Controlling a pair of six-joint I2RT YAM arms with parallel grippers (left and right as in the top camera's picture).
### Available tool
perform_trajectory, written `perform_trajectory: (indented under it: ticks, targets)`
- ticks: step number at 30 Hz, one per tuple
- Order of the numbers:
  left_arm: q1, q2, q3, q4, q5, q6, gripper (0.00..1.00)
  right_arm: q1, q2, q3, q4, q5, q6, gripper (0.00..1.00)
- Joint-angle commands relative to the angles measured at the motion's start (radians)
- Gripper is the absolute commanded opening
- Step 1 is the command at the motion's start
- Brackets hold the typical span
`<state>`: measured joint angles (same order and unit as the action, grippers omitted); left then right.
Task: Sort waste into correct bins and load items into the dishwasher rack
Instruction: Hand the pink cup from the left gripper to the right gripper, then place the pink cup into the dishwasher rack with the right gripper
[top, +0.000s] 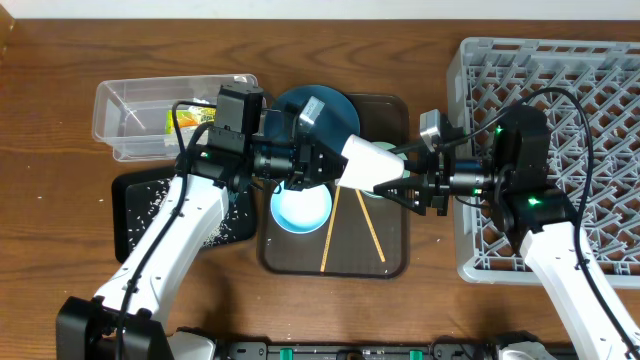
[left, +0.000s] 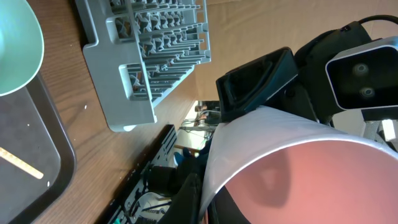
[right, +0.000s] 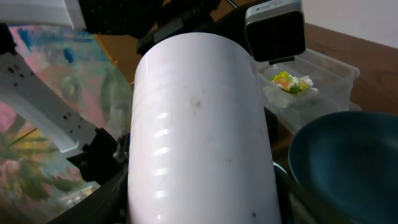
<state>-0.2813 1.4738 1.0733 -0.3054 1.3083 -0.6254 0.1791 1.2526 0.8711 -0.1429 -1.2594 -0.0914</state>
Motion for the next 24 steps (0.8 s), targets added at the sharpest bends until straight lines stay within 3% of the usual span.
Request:
perform_trajectory:
  ticks: [1, 2, 3, 7, 9, 12, 14, 21, 24]
  targets:
    - [-0.002, 0.008, 0.016, 0.008, -0.018, 0.0, 0.09, 0.011, 0.003, 0.017, -0.013, -0.049, -0.002, 0.46]
    - [-0.002, 0.008, 0.016, 0.008, -0.023, 0.003, 0.17, 0.011, 0.003, 0.017, -0.02, -0.04, 0.002, 0.46]
    - [-0.002, 0.008, 0.016, 0.008, -0.043, 0.004, 0.33, 0.011, 0.003, 0.017, -0.032, -0.02, 0.016, 0.43]
    - [-0.002, 0.008, 0.015, -0.034, -0.15, 0.076, 0.42, 0.011, 0.003, 0.017, -0.109, 0.142, 0.094, 0.26]
    - [-0.002, 0.007, 0.015, -0.1, -0.274, 0.116, 0.44, 0.011, 0.002, 0.017, -0.159, 0.246, 0.094, 0.18]
    - [-0.002, 0.004, 0.015, -0.23, -0.497, 0.188, 0.5, 0.009, -0.007, 0.019, -0.228, 0.394, 0.094, 0.15]
    - [0.0, -0.006, 0.015, -0.319, -0.64, 0.224, 0.51, -0.002, -0.024, 0.032, -0.294, 0.505, 0.094, 0.01]
    - [0.004, -0.089, 0.016, -0.529, -1.004, 0.274, 0.52, -0.162, -0.064, 0.246, -0.652, 0.912, 0.107, 0.01]
    - [0.004, -0.134, 0.016, -0.567, -1.094, 0.274, 0.53, -0.275, -0.057, 0.338, -0.753, 1.035, 0.145, 0.01]
